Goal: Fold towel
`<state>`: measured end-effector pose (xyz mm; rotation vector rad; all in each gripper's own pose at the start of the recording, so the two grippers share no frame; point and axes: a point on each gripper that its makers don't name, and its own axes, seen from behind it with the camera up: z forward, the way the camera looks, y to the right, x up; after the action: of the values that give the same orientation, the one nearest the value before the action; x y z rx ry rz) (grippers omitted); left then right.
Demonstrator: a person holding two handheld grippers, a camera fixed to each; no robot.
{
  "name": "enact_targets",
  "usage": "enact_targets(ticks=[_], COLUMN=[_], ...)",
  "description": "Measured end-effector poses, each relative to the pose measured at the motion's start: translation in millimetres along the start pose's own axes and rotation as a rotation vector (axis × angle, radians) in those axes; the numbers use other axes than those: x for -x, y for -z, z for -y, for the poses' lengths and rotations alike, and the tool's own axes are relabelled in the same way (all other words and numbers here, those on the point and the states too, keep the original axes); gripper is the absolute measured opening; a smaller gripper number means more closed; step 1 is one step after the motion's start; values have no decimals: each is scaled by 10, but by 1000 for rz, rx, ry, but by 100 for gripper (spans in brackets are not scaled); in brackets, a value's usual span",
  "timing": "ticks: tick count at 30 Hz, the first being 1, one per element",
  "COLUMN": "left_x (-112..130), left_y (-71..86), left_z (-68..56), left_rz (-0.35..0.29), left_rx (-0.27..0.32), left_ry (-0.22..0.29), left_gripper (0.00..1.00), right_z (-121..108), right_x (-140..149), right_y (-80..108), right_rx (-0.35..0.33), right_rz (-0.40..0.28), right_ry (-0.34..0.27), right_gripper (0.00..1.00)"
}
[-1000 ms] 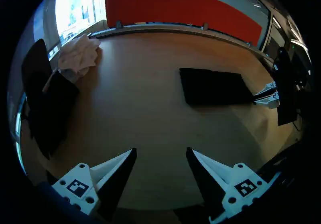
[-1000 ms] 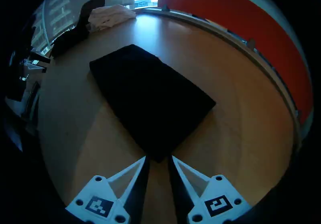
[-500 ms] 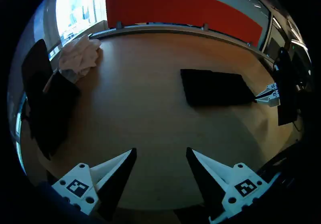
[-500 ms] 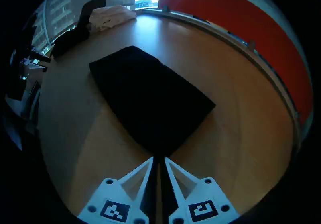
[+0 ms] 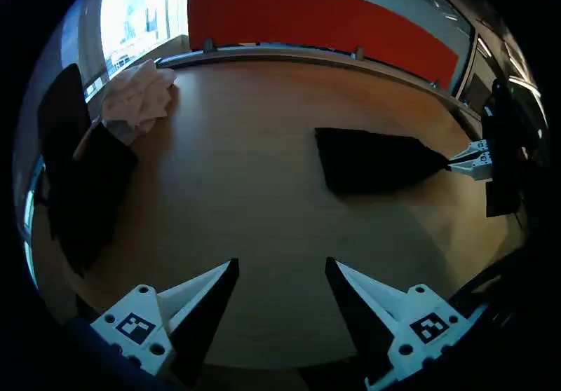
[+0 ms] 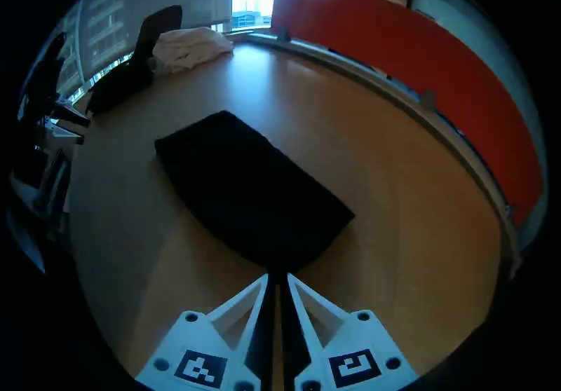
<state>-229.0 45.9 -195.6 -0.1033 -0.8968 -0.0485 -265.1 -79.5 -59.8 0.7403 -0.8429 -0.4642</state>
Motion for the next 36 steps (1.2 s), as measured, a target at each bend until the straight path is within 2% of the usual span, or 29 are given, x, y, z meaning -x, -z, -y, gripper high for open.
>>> enact_targets(ticks=[14, 18, 26, 36], left_x=[-31, -28, -45, -105], left_y=[45, 50, 77, 158], left_z=[13, -1, -13, -21], left_rz=[-15, -15, -21, -41], left_rx=[3, 6, 9, 12], left_ry=[17, 19, 25, 49], left_gripper=[91, 91, 91, 91], right_z=[-236, -244, -87, 293], right_x=[-307, -380, -693, -1228], right_y=[365, 412, 388, 247], right_rx=[54, 61, 37, -34], right_rz=[-62, -70, -107, -159], right_ry=[40, 61, 115, 222], right_gripper=[4, 4, 4, 4])
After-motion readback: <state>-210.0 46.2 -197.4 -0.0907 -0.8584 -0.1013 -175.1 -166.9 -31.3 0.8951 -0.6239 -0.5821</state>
